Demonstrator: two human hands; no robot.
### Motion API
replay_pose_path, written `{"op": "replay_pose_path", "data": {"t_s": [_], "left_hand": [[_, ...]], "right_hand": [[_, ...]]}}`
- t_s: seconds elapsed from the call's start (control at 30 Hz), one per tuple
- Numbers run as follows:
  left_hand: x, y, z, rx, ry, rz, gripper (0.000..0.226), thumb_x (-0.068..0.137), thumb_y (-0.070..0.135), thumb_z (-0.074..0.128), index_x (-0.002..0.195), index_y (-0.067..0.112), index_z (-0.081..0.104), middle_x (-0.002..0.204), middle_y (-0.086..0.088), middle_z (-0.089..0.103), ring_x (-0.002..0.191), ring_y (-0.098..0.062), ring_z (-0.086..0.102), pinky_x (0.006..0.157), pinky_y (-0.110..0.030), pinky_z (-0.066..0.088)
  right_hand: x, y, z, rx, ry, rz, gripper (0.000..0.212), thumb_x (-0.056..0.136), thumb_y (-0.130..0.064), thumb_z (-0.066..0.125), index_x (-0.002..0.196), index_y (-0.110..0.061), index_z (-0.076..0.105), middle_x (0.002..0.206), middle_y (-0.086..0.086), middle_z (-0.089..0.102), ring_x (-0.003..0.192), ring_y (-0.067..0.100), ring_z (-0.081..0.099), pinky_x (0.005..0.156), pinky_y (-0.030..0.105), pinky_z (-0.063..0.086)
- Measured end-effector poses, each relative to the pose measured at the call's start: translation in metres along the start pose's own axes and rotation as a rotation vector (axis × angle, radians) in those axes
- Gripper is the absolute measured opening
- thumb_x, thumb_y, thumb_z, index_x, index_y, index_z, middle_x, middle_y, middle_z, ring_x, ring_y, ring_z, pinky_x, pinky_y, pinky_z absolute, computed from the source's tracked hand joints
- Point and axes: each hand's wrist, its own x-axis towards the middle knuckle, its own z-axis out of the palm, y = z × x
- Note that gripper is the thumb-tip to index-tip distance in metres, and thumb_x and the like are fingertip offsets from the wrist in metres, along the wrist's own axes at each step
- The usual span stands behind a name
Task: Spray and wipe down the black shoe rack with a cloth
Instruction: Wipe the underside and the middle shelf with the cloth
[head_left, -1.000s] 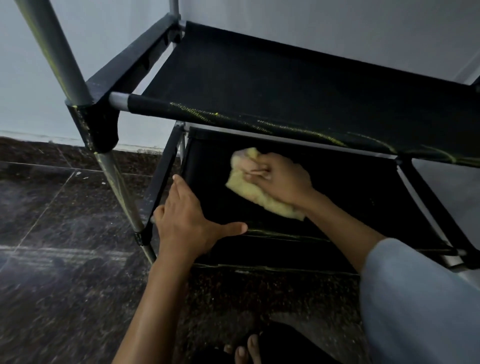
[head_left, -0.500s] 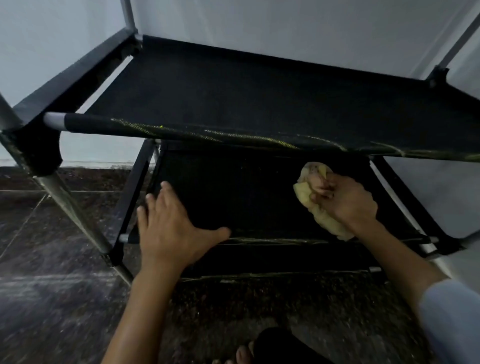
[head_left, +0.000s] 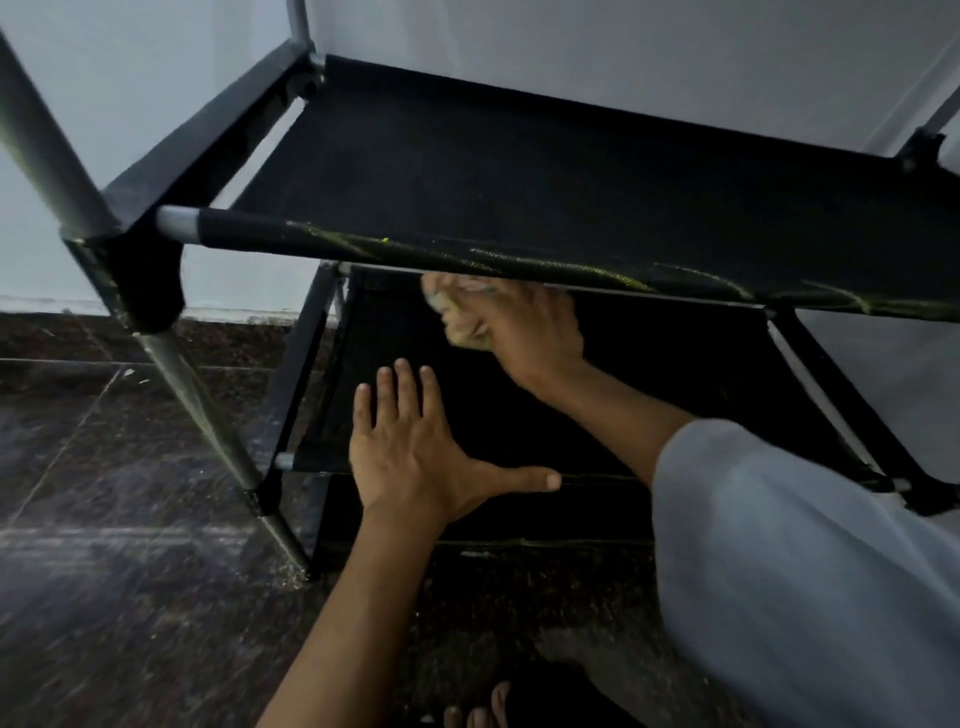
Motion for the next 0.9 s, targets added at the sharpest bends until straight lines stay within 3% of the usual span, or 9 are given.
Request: {"op": "replay_pose_path", "data": {"t_s": [0.07,0.1,0.2,0.33,0.43,0.6,0.73,0.83,0.9], "left_hand": [[-0.001,0.000,-0.001,0.000,-0.017,0.002,0.157,0.029,0.104,0.028,0.149,0.011,-0.014,0.157,-0.010,-0.017,0.144,-0.022,-0.017,0.117,-0.042,-0.011],[-0.002,0.000,0.000,-0.001,-0.022,0.005,0.157,0.029,0.104,0.029,0.149,0.011,-0.013,0.157,-0.010,-0.017,0.144,-0.022,-0.017,0.117,-0.042,-0.011],[0.000,0.002,0.001,-0.010,-0.024,0.013,0.156,0.030,0.104,0.028,0.149,0.012,-0.013,0.157,-0.010,-0.016,0.145,-0.023,-0.016,0.117,-0.042,-0.011],[0.001,0.002,0.002,-0.007,-0.016,0.011,0.157,0.028,0.104,0.024,0.149,0.012,-0.013,0.158,-0.010,-0.015,0.145,-0.023,-0.015,0.118,-0.042,-0.009],[0.000,0.002,0.002,-0.006,-0.008,0.011,0.158,0.027,0.104,0.023,0.149,0.012,-0.013,0.157,-0.010,-0.015,0.145,-0.024,-0.015,0.118,-0.043,-0.008],[0.001,0.003,0.003,-0.004,0.001,0.010,0.158,0.027,0.105,0.023,0.149,0.011,-0.013,0.157,-0.011,-0.015,0.145,-0.025,-0.015,0.118,-0.043,-0.007],[0.001,0.004,0.005,-0.002,0.006,0.008,0.159,0.026,0.105,0.023,0.149,0.011,-0.013,0.157,-0.011,-0.015,0.145,-0.025,-0.015,0.118,-0.043,-0.007],[0.001,0.004,0.006,-0.005,0.021,0.000,0.161,0.025,0.105,0.024,0.149,0.009,-0.013,0.158,-0.010,-0.013,0.145,-0.024,-0.013,0.118,-0.043,-0.007],[0.002,0.004,0.006,-0.012,0.024,-0.007,0.162,0.025,0.105,0.025,0.148,0.007,-0.015,0.158,-0.010,-0.013,0.145,-0.023,-0.013,0.118,-0.041,-0.006]], "right_hand": [[0.001,0.021,0.003,0.089,0.012,0.112,0.038,0.095,-0.027,0.044,0.130,-0.035,0.054,0.127,0.002,0.060,0.118,0.030,0.053,0.095,0.041,0.040],[-0.002,0.038,0.002,0.067,0.037,0.173,0.034,0.093,-0.025,0.048,0.125,-0.032,0.059,0.121,0.003,0.063,0.113,0.030,0.057,0.089,0.038,0.042],[-0.025,0.097,-0.011,-0.024,0.098,0.429,0.028,0.089,-0.040,0.052,0.106,-0.021,0.064,0.104,0.012,0.066,0.100,0.035,0.062,0.070,0.032,0.036],[-0.054,0.163,-0.014,0.017,0.036,0.667,0.032,0.091,-0.025,0.053,0.120,-0.012,0.057,0.123,0.015,0.059,0.112,0.038,0.054,0.080,0.038,0.036],[-0.046,0.158,-0.011,0.058,0.120,0.811,0.031,0.094,-0.034,0.048,0.113,-0.010,0.054,0.118,0.016,0.058,0.107,0.039,0.055,0.083,0.040,0.041],[-0.038,0.124,-0.021,0.076,0.058,0.774,0.025,0.096,-0.023,0.049,0.119,-0.021,0.059,0.125,0.011,0.058,0.114,0.035,0.054,0.080,0.032,0.038],[-0.025,0.081,-0.021,0.183,0.126,0.712,0.020,0.096,-0.032,0.045,0.100,-0.029,0.065,0.115,0.000,0.064,0.110,0.025,0.058,0.075,0.023,0.031],[-0.015,0.032,-0.013,0.183,0.106,0.408,0.020,0.088,-0.039,0.047,0.095,-0.031,0.063,0.109,-0.004,0.067,0.101,0.021,0.063,0.068,0.024,0.031],[-0.011,-0.003,-0.008,0.155,0.022,0.187,0.030,0.090,-0.036,0.052,0.119,-0.035,0.059,0.120,-0.002,0.063,0.104,0.023,0.062,0.072,0.027,0.039]]}}
